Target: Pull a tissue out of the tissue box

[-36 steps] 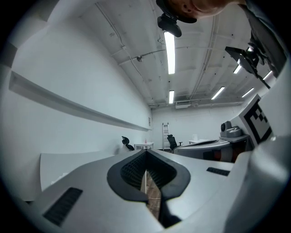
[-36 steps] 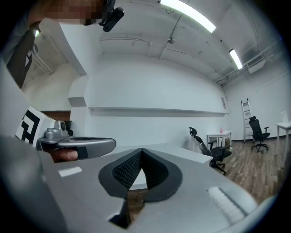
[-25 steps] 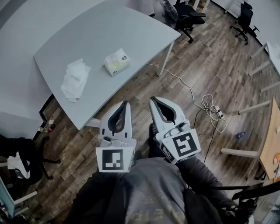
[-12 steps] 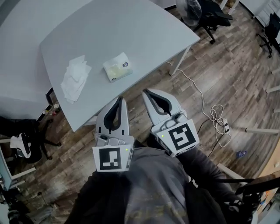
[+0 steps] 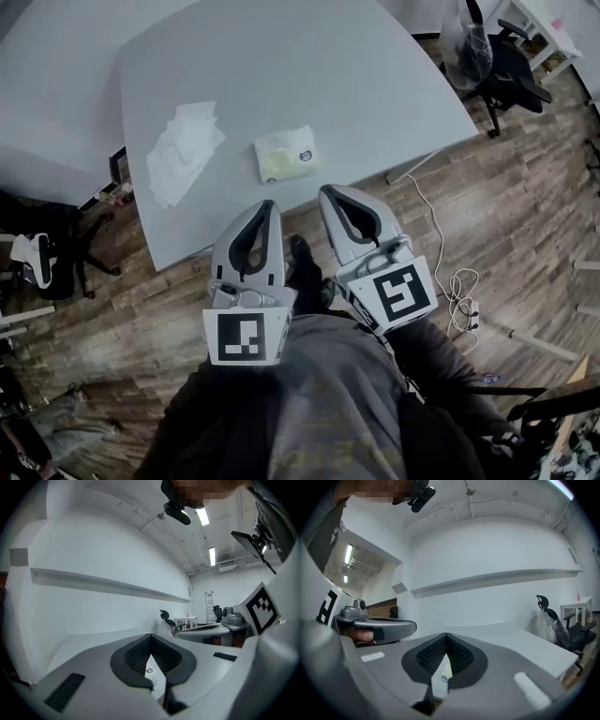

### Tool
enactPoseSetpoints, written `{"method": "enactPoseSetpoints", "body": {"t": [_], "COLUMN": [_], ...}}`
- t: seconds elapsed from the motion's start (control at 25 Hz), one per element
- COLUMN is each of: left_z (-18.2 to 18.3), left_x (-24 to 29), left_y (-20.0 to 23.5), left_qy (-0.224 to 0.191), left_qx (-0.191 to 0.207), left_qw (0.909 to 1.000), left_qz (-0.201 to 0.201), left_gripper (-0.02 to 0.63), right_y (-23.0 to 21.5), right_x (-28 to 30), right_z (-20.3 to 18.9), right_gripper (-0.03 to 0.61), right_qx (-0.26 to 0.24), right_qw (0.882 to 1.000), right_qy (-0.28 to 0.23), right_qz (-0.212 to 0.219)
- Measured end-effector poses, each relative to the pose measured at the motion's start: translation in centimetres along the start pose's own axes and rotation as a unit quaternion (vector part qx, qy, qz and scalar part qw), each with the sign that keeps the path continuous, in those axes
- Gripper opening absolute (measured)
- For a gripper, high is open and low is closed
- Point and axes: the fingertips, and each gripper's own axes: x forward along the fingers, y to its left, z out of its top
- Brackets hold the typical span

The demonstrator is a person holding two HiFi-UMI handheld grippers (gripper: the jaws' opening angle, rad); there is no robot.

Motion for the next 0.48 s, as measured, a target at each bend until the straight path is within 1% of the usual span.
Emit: {"method": "enactPoseSetpoints", "body": {"t": [0.12, 0.36, 0.48], "left_z": [-0.7, -1.3, -0.9], "left_x": [2.3, 7.4, 10.1], "left_y": [1.4, 3.1, 4.9], "left_qy": [0.004, 0.018, 0.011], "left_qx": [-0.005, -0.01, -0.011], "left_qw": [1.0, 0.9998, 0.9999], "left_qz": [0.005, 0.0, 0.004], "left_gripper": [-0.003, -0.003, -0.003], "right_y": [-1.2, -4.9, -6.1], "right_x": [2.4, 6.8, 9.8], "right_z": [-0.4, -0.5, -0.5], "right_gripper": [0.002, 0.002, 0.002], "right_qx": [0.0, 0.003, 0.0], "right_qw": [1.0, 1.0, 1.0], "right_qy": [0.006, 0.016, 0.022], "right_qz": [0.008, 0.009, 0.017]}}
